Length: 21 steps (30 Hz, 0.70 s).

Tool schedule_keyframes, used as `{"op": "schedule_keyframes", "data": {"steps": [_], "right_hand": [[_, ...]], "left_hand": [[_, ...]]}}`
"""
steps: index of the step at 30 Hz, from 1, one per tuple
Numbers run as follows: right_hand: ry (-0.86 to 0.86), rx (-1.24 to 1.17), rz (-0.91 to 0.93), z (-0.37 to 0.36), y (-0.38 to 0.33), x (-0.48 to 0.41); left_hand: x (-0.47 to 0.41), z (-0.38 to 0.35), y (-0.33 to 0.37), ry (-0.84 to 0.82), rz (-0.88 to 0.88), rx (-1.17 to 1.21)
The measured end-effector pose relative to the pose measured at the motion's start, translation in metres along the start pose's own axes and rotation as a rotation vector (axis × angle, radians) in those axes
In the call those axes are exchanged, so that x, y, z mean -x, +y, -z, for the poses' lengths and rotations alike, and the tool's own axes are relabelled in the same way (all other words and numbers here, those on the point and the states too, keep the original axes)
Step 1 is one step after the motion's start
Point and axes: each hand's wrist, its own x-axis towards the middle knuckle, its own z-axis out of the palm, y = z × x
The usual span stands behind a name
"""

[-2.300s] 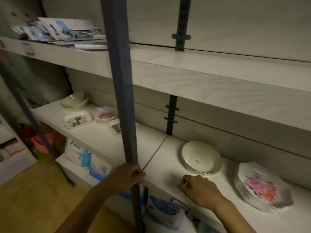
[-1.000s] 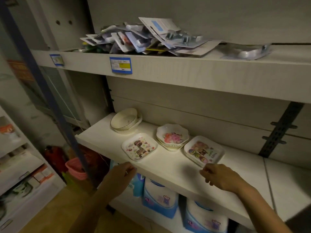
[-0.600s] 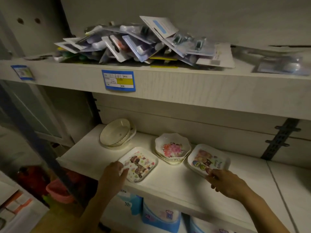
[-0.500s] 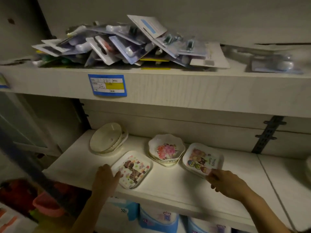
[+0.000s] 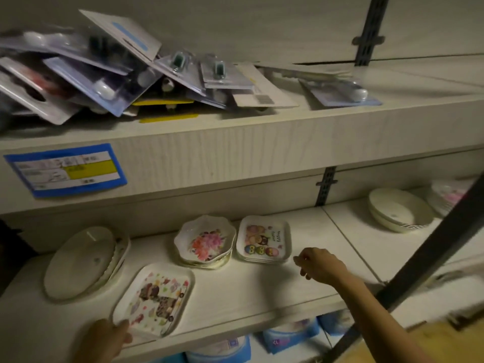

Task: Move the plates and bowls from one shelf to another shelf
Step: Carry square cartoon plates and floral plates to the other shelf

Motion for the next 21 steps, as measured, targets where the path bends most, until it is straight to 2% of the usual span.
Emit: {"op": "schedule_keyframes", "data": {"steps": [9,16,21], "right_hand": [[0.114,0.041,-0.207,-0.016,-0.012,-0.036],[0.094,0.077,-0.212,-0.028,-0.019,-0.053],[0.119,0.237,-0.179,-0.027,-0.023,-0.056]], "left_hand": [[0.006,0.027,0.007,0.091,-0.133,0.132],[0.039,0.058,0.008,0.066,-0.286,0.218],[0.055,0.066,0.009,0.049,-0.315,0.24]]}}
